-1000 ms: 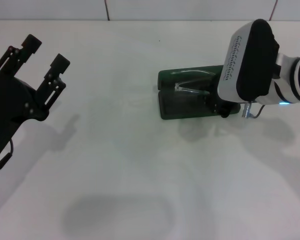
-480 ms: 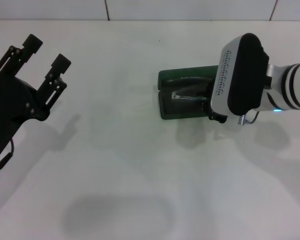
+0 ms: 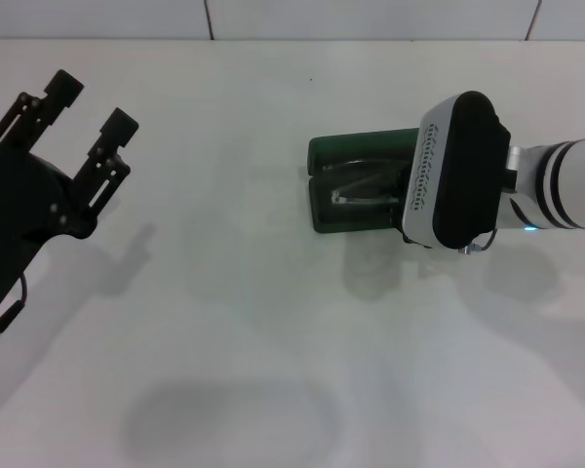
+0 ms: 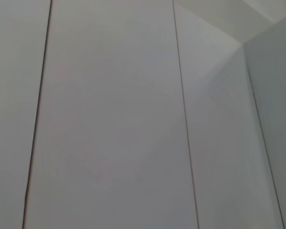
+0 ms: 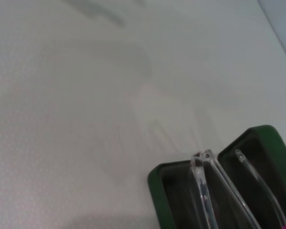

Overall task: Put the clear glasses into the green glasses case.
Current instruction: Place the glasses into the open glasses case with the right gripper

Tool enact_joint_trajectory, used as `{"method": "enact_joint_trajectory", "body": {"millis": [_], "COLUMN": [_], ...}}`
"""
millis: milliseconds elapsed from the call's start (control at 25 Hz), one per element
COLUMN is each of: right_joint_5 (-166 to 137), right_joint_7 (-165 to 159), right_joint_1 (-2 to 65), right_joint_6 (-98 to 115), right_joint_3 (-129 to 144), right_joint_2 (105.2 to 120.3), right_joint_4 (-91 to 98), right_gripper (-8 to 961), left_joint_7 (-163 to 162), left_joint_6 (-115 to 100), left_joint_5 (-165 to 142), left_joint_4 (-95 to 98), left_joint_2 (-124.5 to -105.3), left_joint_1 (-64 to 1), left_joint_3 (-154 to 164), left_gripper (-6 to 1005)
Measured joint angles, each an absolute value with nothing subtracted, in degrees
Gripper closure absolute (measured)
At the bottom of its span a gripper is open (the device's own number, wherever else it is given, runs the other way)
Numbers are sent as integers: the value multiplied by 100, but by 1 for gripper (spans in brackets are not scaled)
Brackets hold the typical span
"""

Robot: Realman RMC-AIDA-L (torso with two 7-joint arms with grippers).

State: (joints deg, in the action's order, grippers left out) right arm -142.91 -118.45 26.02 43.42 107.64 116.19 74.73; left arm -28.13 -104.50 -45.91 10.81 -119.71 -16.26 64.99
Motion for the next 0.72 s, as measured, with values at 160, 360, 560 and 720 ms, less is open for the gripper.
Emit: {"method": "enact_joint_trajectory", "body": {"millis": [160, 360, 560, 720], "right_joint_5": [-14358, -14554, -14596, -14597], "right_joint_7": [-11835, -11832, -11830, -11830], "right_joint_1": [2585, 2554, 2541, 2528], "right_joint_6": [4291, 4212, 4210, 4201], "right_joint_3": [10829, 11019, 11049, 11035], "right_joint_2": [11610, 11609, 11610, 11610], "right_joint_4": [7454, 7454, 7500, 7555], "right_gripper": [796, 793, 790, 788], "left_joint_7": [-2813, -2813, -2813, -2812], "left_joint_6": [-10450, -10450, -10450, -10455], "left_joint_5": [-4597, -4597, -4597, -4597], "left_joint_4": [1081, 1081, 1081, 1081], "left_joint_2": [-11970, -11970, -11970, -11971], "left_joint_1": [-1616, -1595, -1563, -1517], "left_joint_3": [6504, 6504, 6504, 6504], "left_gripper": [389, 390, 390, 390]}}
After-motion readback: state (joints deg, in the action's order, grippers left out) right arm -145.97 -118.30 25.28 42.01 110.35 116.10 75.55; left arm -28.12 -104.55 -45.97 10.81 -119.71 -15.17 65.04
